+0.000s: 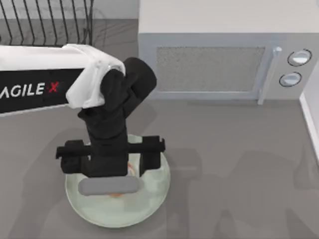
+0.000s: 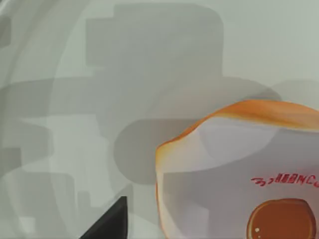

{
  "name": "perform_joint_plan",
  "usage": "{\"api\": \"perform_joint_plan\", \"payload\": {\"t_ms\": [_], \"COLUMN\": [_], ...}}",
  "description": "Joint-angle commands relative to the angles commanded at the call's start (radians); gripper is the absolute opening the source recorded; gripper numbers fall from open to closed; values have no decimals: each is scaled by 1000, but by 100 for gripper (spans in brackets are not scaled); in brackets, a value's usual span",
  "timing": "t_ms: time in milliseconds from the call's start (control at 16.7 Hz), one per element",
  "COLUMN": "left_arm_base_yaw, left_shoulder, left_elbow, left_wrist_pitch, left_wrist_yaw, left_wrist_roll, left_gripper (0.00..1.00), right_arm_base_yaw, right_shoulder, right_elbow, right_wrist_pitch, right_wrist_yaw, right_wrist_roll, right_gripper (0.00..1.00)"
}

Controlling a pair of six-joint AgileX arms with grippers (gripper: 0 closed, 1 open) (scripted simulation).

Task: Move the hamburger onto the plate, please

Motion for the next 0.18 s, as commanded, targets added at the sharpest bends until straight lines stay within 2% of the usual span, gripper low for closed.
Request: {"api": "perform_joint_plan", "payload": {"t_ms": [180], "left_arm_base_yaw": [0], "left_shoulder": [0], "left_elbow": [0], "left_wrist_pitch": [0], "left_wrist_yaw": [0], "left_wrist_roll": [0], "left_gripper": [100], "right_arm_base_yaw": [0], "right_shoulder": [0], "right_elbow": [0], "right_wrist_pitch": [0], "right_wrist_yaw": [0], "right_wrist_roll": [0], "right_gripper": [100]}}
